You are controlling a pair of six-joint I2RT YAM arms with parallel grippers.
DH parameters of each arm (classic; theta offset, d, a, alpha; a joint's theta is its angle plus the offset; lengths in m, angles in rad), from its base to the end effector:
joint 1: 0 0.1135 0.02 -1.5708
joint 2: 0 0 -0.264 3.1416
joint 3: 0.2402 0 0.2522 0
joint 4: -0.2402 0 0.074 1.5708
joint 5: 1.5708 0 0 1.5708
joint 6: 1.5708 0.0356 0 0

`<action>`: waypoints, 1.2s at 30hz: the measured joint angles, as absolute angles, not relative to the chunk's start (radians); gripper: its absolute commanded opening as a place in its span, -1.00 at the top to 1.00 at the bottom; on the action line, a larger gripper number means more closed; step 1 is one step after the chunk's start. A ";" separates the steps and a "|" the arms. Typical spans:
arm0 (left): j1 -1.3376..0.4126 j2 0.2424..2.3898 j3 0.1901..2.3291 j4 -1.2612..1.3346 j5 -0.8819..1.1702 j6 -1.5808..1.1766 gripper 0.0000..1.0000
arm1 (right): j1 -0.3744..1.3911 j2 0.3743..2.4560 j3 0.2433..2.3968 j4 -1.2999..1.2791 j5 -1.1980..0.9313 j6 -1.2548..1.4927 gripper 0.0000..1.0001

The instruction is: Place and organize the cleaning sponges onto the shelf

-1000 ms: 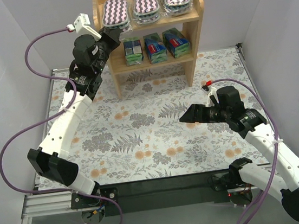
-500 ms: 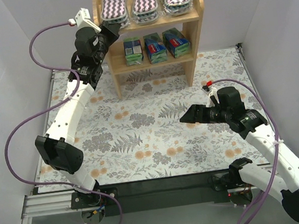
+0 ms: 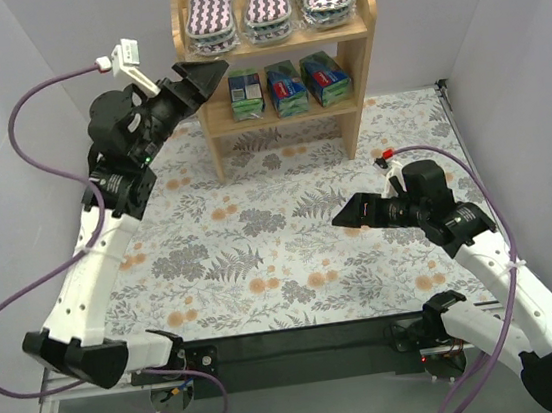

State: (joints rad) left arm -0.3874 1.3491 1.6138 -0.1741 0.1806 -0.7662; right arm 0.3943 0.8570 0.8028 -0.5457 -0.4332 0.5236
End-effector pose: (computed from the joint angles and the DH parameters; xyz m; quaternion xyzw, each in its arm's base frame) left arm 0.2673 -0.1160 0.5029 -0.0610 0.6721 -0.4520 0.5833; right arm 0.1630 0.0840 0.2997 -0.0443 0.8685 0.3723 0.3243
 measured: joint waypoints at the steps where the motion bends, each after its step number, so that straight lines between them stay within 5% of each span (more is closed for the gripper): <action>1: -0.387 1.318 1.606 -0.191 0.204 -0.761 -0.97 | 0.394 0.857 0.805 -0.549 -0.433 0.524 -0.97; 8: -0.387 1.157 1.477 -0.346 0.335 -0.725 -0.96 | 0.394 0.857 0.894 -0.560 -0.429 0.521 -0.97; 19: -0.387 1.196 1.400 -0.694 0.336 -0.695 -0.96 | 0.394 0.867 1.065 -0.602 -0.409 0.508 -0.97; 36: -0.387 1.178 1.471 -0.717 0.381 -0.625 -0.96 | 0.394 0.882 1.242 -0.631 -0.369 0.467 -0.97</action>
State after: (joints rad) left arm -0.3874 1.1778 1.4712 -0.7170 0.3805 -0.6254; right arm 0.3943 0.8822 1.2419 -0.6312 -0.3687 0.4667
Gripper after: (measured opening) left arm 0.984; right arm 0.988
